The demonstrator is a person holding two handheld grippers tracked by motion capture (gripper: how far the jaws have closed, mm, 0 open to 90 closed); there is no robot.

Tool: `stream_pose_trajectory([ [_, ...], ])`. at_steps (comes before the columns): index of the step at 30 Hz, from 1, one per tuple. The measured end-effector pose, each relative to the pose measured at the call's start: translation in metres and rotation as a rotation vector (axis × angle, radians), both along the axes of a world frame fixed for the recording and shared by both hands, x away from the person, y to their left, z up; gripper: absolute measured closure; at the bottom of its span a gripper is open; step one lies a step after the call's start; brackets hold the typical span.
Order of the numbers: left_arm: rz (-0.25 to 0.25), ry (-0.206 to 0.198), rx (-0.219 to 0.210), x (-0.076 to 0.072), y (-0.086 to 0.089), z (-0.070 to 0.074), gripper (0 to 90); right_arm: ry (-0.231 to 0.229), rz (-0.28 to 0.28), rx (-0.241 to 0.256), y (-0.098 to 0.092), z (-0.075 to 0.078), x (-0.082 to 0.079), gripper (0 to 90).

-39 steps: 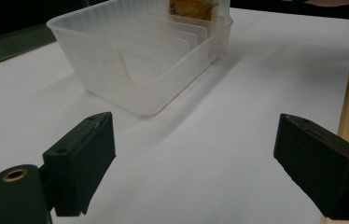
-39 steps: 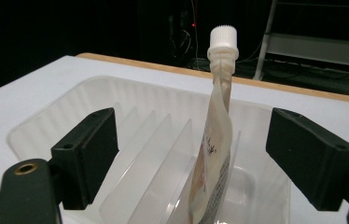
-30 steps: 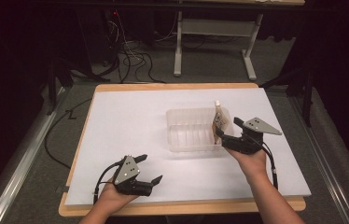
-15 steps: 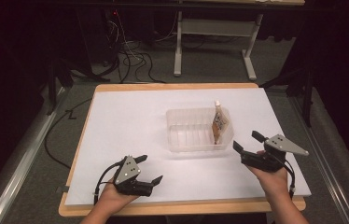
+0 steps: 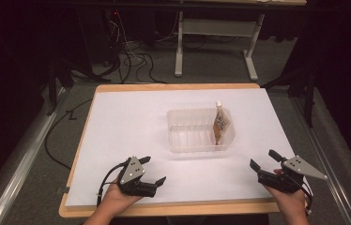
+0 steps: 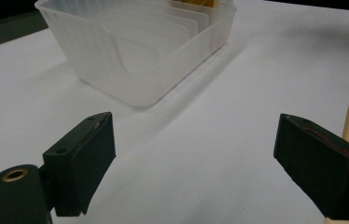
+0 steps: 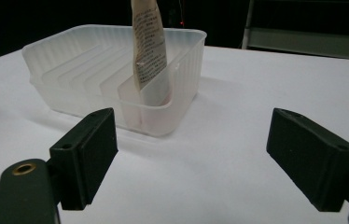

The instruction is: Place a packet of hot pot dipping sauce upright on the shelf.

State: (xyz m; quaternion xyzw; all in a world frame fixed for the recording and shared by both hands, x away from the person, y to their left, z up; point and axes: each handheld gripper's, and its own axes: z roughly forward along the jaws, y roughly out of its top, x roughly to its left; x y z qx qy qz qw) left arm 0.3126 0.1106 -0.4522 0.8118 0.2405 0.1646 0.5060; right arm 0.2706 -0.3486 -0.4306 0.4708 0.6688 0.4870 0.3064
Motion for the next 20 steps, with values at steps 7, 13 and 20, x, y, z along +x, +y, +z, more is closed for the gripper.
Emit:
stream_pose_trajectory([
  [7, 0.003, 0.006, 0.001, 0.000, 0.001, -0.001, 13.6, 0.007, -0.010, 0.035, -0.004, -0.003, 0.002, 20.8],
  [13, 0.000, 0.001, -0.002, -0.001, 0.002, 0.000, 13.6, 0.018, -0.035, 0.062, -0.010, -0.005, 0.002, 22.3],
  [20, -0.004, 0.001, 0.000, 0.000, 0.001, -0.001, 13.6, 0.024, -0.039, 0.065, -0.012, -0.006, 0.002, 23.1],
])
